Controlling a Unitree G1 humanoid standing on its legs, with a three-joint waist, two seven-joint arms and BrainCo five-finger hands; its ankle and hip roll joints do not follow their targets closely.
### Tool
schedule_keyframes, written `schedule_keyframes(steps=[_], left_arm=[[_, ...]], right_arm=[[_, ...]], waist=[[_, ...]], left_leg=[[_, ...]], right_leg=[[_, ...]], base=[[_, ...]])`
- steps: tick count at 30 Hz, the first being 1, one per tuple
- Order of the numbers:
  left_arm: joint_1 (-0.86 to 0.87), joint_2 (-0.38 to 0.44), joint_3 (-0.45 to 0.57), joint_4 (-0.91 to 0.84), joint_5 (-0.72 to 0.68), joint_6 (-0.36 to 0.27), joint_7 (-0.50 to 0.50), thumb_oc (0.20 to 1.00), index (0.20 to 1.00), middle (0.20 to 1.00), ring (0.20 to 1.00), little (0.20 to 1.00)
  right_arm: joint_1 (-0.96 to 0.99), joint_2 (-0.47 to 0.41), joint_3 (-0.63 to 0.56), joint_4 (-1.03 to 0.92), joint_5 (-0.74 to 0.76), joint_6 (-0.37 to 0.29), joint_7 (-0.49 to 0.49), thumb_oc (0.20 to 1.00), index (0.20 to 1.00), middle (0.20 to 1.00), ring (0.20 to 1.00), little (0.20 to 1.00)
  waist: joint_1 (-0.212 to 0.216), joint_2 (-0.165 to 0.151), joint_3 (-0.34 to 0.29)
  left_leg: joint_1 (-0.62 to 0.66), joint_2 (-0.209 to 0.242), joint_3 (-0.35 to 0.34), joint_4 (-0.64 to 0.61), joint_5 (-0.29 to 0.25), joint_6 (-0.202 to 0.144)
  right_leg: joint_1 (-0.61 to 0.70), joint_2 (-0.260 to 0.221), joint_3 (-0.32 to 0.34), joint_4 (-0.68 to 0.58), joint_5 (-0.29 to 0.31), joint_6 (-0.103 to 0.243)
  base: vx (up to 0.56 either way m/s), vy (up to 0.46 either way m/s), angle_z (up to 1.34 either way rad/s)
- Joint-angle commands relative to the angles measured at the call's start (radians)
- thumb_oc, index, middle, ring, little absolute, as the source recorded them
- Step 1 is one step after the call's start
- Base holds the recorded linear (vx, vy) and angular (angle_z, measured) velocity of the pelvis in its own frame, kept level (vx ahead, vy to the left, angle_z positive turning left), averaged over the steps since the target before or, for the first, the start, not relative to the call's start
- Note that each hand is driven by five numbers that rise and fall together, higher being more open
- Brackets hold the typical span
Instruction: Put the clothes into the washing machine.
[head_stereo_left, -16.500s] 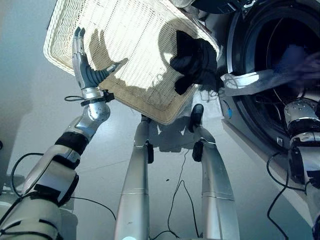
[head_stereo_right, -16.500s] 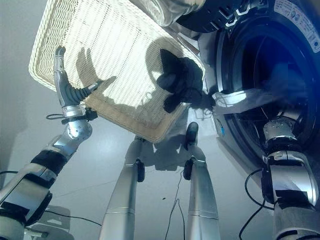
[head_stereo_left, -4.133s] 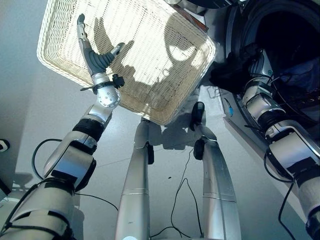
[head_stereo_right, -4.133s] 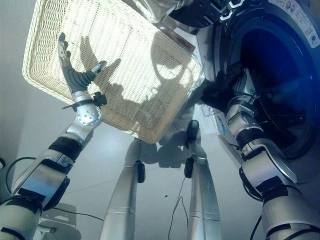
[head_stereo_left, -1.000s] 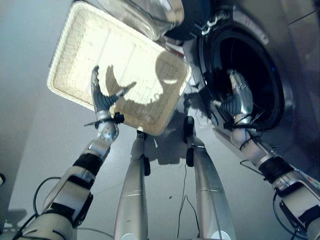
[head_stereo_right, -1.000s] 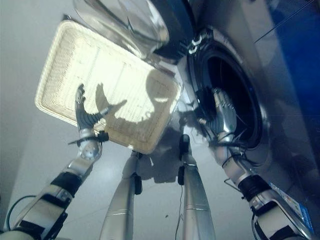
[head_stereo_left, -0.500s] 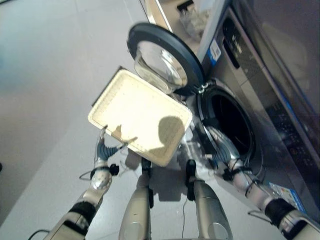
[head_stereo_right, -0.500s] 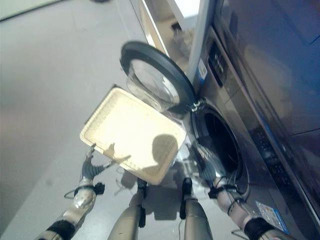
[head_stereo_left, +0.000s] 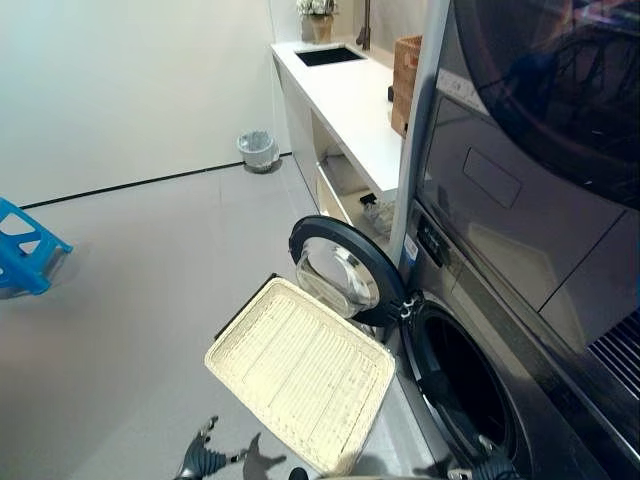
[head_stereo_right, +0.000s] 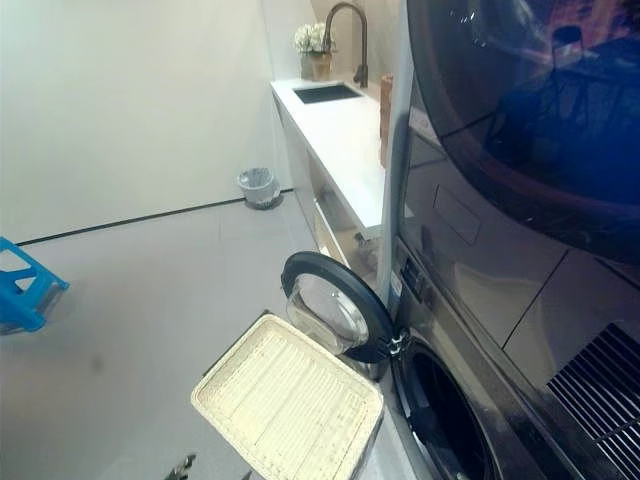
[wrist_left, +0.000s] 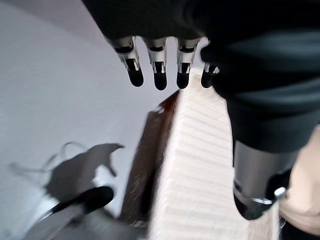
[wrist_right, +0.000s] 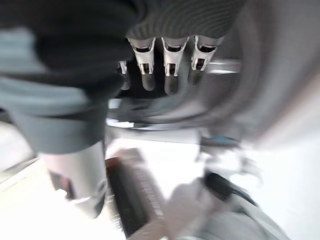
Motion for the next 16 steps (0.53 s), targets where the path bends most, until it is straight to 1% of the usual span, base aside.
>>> schedule_keyframes(steps=[1,3,7,12,16], left_arm=[[-0.078,0.014,0.036,0.027,0.020,0.008,-0.049,1.000,1.000,1.000,1.000,1.000],[-0.075,0.006,0.040,0.041,0.009,0.022,-0.076,1.000,1.000,1.000,1.000,1.000],[-0.073,-0.002,0.056,0.060,-0.018,0.045,-0.114,1.000,1.000,1.000,1.000,1.000],[-0.075,-0.003,0.067,0.067,-0.056,0.058,-0.134,1.000,1.000,1.000,1.000,1.000],[-0.078,-0.009,0.069,0.064,-0.085,0.078,-0.150,1.000,1.000,1.000,1.000,1.000]], right_arm=[[-0.065,0.023,-0.033,0.044,0.039,0.067,0.025,1.000,1.000,1.000,1.000,1.000],[-0.068,0.027,-0.052,0.083,0.052,0.109,0.052,1.000,1.000,1.000,1.000,1.000],[-0.069,0.029,-0.081,0.124,0.081,0.132,0.066,1.000,1.000,1.000,1.000,1.000],[-0.071,0.026,-0.102,0.144,0.111,0.135,0.078,1.000,1.000,1.000,1.000,1.000],[-0.075,0.022,-0.109,0.152,0.109,0.134,0.084,1.000,1.000,1.000,1.000,1.000]], waist=[[0.029,-0.048,0.022],[0.031,-0.046,0.011],[0.030,-0.043,-0.003],[0.026,-0.043,-0.010],[0.026,-0.041,-0.013]], left_leg=[[0.045,-0.023,0.048,0.007,-0.085,-0.008],[0.056,-0.022,0.049,0.007,-0.090,-0.005],[0.072,-0.019,0.048,0.007,-0.094,-0.001],[0.083,-0.013,0.048,0.007,-0.099,0.000],[0.089,-0.010,0.046,0.007,-0.102,-0.001]], right_leg=[[-0.048,-0.075,0.000,0.045,0.023,0.089],[-0.040,-0.071,0.004,0.051,0.014,0.083],[-0.027,-0.062,0.016,0.061,0.000,0.074],[-0.018,-0.054,0.029,0.065,-0.012,0.064],[-0.010,-0.052,0.035,0.050,-0.007,0.062]], base=[[0.06,-0.001,-0.04],[0.07,-0.003,0.00],[0.05,-0.004,0.00],[0.00,0.000,0.00],[0.00,0.000,0.00]])
